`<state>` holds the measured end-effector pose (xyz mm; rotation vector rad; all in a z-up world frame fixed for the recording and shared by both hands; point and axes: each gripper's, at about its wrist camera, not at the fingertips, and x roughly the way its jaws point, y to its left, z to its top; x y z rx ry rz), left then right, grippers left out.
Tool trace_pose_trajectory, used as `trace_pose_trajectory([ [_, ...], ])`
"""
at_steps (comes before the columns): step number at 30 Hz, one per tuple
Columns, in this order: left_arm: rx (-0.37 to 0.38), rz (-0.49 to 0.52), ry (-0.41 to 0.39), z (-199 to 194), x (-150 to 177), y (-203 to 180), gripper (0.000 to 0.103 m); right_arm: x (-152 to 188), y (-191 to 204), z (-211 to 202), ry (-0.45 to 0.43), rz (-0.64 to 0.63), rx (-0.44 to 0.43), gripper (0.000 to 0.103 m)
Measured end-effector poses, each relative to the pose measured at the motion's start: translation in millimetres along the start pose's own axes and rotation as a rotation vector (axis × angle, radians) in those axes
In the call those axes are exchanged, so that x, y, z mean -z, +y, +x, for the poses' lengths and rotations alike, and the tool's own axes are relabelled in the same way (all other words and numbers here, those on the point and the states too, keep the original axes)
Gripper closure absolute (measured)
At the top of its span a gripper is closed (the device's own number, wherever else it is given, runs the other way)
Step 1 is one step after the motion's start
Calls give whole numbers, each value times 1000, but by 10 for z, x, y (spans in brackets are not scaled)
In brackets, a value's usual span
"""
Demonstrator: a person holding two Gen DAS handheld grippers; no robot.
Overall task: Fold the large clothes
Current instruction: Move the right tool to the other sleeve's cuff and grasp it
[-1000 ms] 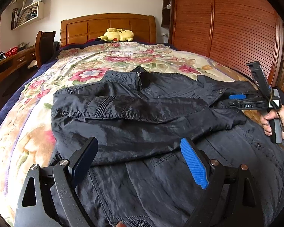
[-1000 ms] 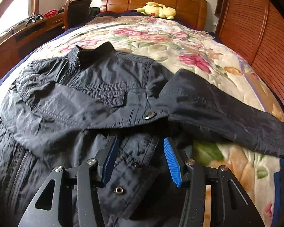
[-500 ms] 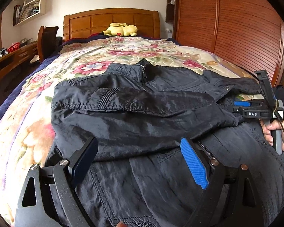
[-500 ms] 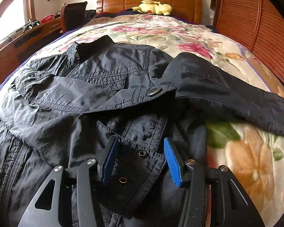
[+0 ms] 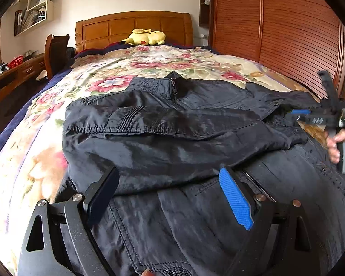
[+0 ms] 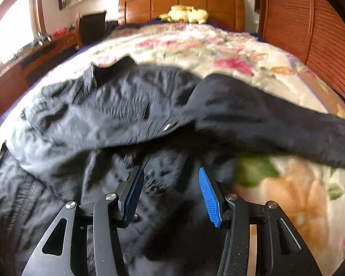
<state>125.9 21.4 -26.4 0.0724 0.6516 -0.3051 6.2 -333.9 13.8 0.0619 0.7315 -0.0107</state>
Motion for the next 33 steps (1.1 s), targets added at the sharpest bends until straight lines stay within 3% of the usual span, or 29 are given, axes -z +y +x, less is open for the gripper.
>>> trace_pose_trajectory([
  [2,7,-6,-3,-13,-2,9,14,-34,-185,-110,-2,-17,21,39],
  [5,10,-8,1,-5,-17,5,14,-140,-611,-212,-7,-2,157,32],
  [10,7,6,10,30,-32,-39,14,-385,-1468,-372,-14,105,315,30],
  [14,7,1,18,52,-29,-30,14,-539,-2058,-415,-10,210,384,20],
  [17,6,-1,19,55,-24,-26,14,-615,-2362,-332,30,267,449,19],
  [24,7,1,23,68,-8,-32,14,-605,-2758,-77,108,396,471,19],
  [27,7,4,30,84,0,-34,14,-617,-2777,127,165,396,514,19],
  [31,8,9,37,95,8,-46,14,-519,-2931,411,296,413,496,19],
  [33,8,9,35,96,4,-43,14,-511,-2921,496,321,384,515,19],
])
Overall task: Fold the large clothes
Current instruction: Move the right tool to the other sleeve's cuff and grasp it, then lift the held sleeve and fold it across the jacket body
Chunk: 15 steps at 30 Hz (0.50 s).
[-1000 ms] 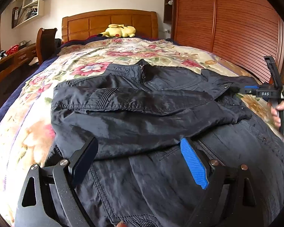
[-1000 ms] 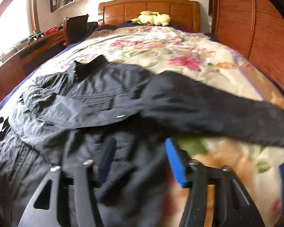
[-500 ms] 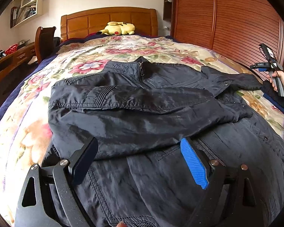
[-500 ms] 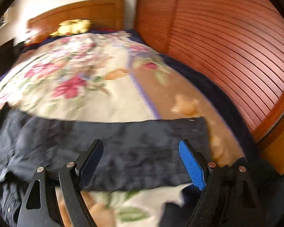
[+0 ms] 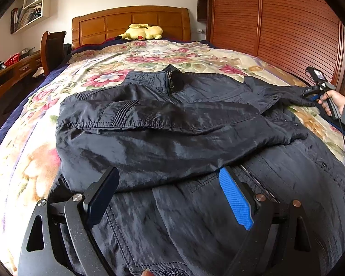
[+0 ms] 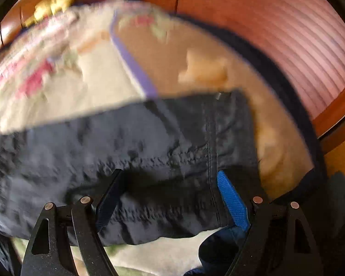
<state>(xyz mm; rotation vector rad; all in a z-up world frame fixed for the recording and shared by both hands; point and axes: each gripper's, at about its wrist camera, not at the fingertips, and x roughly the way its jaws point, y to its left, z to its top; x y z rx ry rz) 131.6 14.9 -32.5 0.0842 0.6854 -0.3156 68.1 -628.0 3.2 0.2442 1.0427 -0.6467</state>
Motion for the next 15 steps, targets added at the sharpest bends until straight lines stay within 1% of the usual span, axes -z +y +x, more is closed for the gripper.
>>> trace_pose_trajectory([
  [2,1,0,-1,3,4,-4,14,0,57,22,-3,-6,17,18],
  [3,1,0,0,9,4,-2,14,4,81,19,-2,-15,18,19],
  [4,1,1,2,16,6,-3,14,29,71,-18,-6,-20,11,24],
  [5,1,3,3,12,9,-3,14,68,61,-33,-8,-22,-3,39],
  [6,1,4,3,11,9,-6,14,86,56,-37,-8,-24,-22,51],
  [7,0,7,1,5,12,-12,14,100,65,-14,-6,-34,-40,75],
  [8,-1,9,0,3,13,-16,14,120,95,-30,-10,-53,-38,86],
  [10,-1,12,-2,-6,15,-19,14,172,126,-77,-25,-89,-14,94],
  [11,-2,12,-2,-7,16,-18,14,192,150,-156,-45,-102,2,97],
  [15,2,10,0,-4,16,-22,14,217,284,-659,-177,-135,-13,98],
])
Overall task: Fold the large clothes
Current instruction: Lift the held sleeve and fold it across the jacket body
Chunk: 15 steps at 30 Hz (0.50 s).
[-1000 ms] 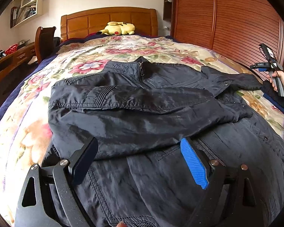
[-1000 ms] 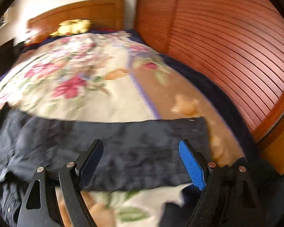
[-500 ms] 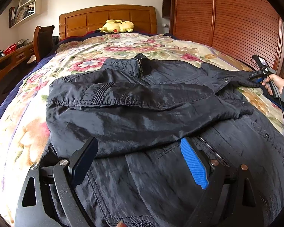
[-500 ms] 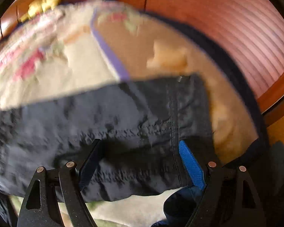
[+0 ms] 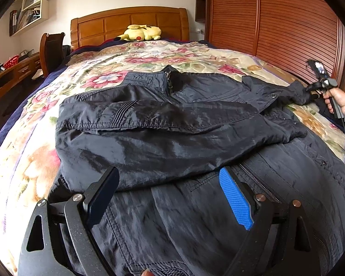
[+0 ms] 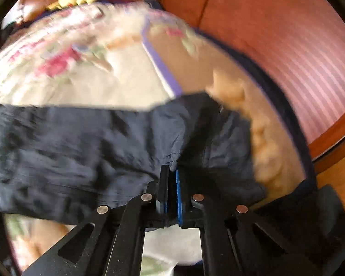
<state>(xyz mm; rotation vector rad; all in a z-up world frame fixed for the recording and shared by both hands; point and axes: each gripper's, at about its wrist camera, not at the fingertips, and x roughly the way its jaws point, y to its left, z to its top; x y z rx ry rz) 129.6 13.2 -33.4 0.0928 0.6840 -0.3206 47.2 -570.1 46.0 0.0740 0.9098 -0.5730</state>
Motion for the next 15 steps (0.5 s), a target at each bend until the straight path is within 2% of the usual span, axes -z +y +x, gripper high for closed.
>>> trace_pose_trajectory([
  [5,3,-2,-2,-8,-6,-2,14,-13,360,-828,-127,-48,-97,99],
  [8,11,-6,-14,-39,-5,9,14,59,697,-1297,-202,-66,-196,99],
  [12,14,-10,-19,-49,14,22,14,326,1216,-1677,-226,-114,-316,99],
  [15,14,-15,-20,-52,19,37,14,545,1543,-1833,-221,-174,-369,99],
])
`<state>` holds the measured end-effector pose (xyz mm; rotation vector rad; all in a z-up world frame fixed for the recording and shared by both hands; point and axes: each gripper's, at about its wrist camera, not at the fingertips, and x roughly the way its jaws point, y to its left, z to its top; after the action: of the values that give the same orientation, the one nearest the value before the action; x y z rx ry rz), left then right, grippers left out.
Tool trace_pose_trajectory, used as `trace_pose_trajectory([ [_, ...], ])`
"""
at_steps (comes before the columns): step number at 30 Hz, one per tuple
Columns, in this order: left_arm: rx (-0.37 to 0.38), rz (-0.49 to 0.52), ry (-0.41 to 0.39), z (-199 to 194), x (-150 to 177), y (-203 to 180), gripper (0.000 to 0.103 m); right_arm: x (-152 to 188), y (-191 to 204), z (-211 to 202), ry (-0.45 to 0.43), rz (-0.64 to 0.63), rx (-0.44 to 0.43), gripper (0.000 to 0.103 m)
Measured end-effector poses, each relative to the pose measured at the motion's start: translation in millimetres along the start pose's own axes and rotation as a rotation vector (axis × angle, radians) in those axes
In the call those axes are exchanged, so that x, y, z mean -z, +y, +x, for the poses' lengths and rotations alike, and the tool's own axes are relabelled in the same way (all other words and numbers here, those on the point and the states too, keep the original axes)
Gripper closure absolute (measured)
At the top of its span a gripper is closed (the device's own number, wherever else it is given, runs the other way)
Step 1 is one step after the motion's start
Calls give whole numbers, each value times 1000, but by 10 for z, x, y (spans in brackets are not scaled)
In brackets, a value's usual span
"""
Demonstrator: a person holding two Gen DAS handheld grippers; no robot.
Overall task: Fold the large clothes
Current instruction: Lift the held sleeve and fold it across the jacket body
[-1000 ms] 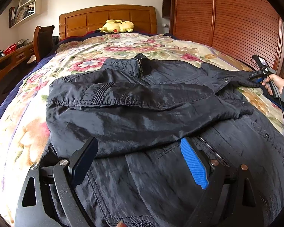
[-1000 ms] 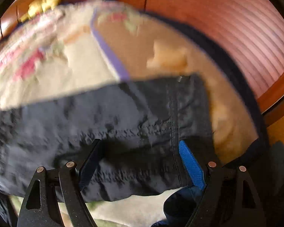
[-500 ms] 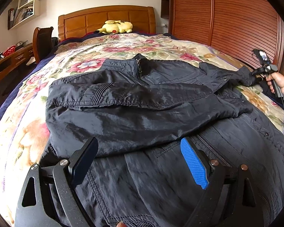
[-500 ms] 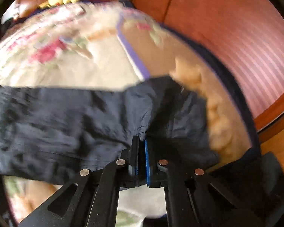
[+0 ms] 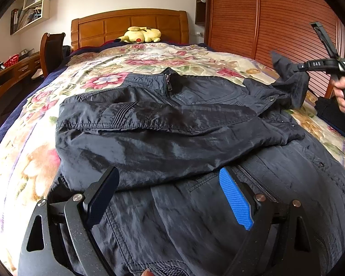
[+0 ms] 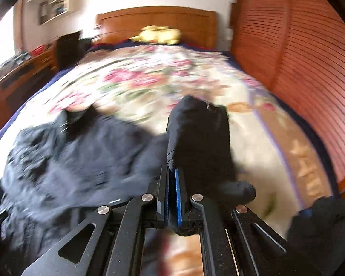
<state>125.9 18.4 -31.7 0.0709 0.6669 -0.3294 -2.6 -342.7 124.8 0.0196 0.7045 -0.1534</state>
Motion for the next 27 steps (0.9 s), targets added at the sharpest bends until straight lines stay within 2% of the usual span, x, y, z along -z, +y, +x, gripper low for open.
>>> trace_pose_trajectory([
  [5,1,-2,-11,-27,-6,8,14,210,513,-67,-1,-56,-89,99],
  [8,-5,41,-10,-30,-13,-68,14,344,554,-73,-15,-52,-122,99],
  [10,-21,63,-30,-67,-29,-102,14,302,434,153,-16,-40,-139,99],
  [12,-7,20,-13,-103,-76,-55,14,260,425,291,-24,82,-210,99],
  [13,26,-20,-59,-215,-92,-3,14,256,445,282,-50,114,-260,99],
  [15,-7,-25,-63,-278,-141,34,14,244,673,296,-69,14,-244,99],
  [16,-12,-22,-65,-302,-142,46,14,222,734,336,-46,-7,-242,99],
  [18,-37,6,-70,-381,-146,71,14,162,777,274,-62,-33,-237,99],
  [21,-46,26,-100,-538,-170,114,14,91,866,145,-82,-37,-286,99],
  [27,-45,-5,-122,-826,-139,348,14,155,1361,-37,-101,-115,-371,99],
])
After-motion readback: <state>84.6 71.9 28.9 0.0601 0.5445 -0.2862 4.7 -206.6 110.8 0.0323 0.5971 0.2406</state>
